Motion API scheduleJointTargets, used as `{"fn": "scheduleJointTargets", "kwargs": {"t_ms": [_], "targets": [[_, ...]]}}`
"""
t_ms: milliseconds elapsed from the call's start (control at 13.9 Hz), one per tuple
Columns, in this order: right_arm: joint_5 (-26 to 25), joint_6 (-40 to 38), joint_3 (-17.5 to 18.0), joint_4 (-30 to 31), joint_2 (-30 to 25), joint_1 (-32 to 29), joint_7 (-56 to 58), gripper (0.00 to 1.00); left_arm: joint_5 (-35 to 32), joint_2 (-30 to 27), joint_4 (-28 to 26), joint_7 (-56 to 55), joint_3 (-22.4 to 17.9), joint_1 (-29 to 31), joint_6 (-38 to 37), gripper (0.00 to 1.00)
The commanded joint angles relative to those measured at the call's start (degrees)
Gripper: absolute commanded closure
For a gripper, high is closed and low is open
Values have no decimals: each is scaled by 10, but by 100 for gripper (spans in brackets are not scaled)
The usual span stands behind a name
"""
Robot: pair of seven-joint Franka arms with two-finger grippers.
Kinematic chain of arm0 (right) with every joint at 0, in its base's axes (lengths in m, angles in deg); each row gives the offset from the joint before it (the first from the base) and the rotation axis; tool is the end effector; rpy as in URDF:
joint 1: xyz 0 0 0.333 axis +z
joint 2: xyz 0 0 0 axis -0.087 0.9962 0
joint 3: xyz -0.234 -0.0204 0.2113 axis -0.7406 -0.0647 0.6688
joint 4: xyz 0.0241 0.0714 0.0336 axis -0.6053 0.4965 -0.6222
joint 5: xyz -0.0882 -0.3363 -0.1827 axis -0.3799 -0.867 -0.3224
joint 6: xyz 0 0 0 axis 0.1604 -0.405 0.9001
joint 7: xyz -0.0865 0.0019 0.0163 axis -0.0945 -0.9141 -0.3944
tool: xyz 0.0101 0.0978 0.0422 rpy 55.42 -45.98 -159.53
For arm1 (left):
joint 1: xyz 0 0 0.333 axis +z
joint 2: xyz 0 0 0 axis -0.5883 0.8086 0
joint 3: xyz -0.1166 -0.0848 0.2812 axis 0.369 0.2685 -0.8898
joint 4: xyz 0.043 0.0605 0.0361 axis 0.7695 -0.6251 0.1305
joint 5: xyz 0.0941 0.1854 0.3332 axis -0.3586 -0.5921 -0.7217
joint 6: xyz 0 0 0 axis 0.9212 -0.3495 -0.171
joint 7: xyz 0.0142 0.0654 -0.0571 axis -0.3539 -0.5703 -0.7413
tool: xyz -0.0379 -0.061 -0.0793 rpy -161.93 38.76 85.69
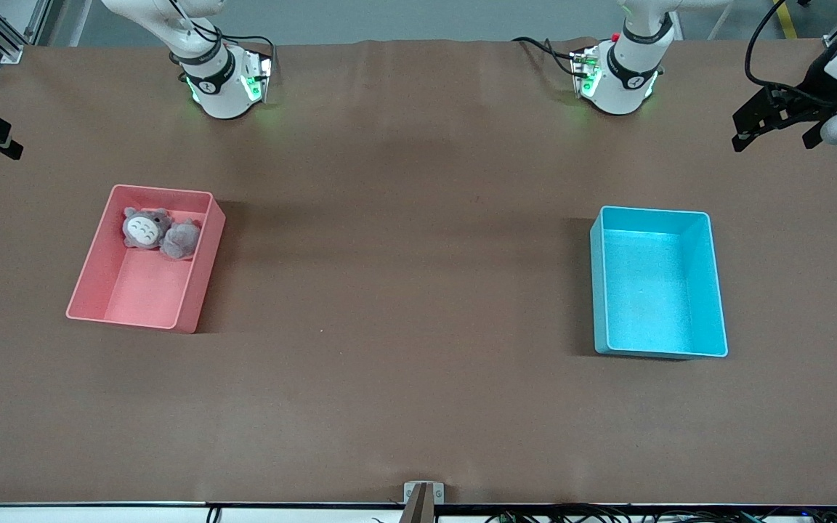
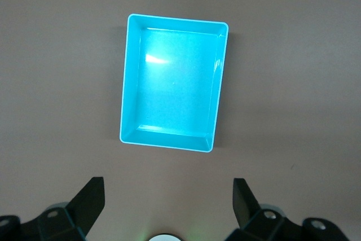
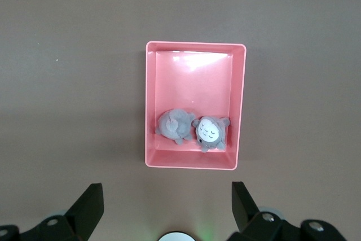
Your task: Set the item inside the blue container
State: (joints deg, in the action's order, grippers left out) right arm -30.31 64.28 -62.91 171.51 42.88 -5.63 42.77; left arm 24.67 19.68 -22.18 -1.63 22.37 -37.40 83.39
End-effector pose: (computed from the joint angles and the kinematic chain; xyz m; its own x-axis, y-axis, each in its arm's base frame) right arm 0.5065 -0.0615 0.6712 0.9974 -0.0647 -0.0333 -0.0654 -0.9976 -0.0213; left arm 0.5001 -0.0653 0.6723 0.9997 0.0166 0.0184 0.0170 -0.9997 -0.0194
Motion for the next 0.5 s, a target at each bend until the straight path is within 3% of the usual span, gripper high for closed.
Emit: {"fn": "scheduleJointTargets", "kwargs": {"t_ms": [0, 432], "targets": [[-9, 11, 9, 12, -12, -9, 15, 0, 0, 4, 14, 6, 0, 4, -5, 0], [-9, 6, 9, 14, -12, -9, 27, 0, -26, 4, 14, 10, 0, 7, -7, 0]]}}
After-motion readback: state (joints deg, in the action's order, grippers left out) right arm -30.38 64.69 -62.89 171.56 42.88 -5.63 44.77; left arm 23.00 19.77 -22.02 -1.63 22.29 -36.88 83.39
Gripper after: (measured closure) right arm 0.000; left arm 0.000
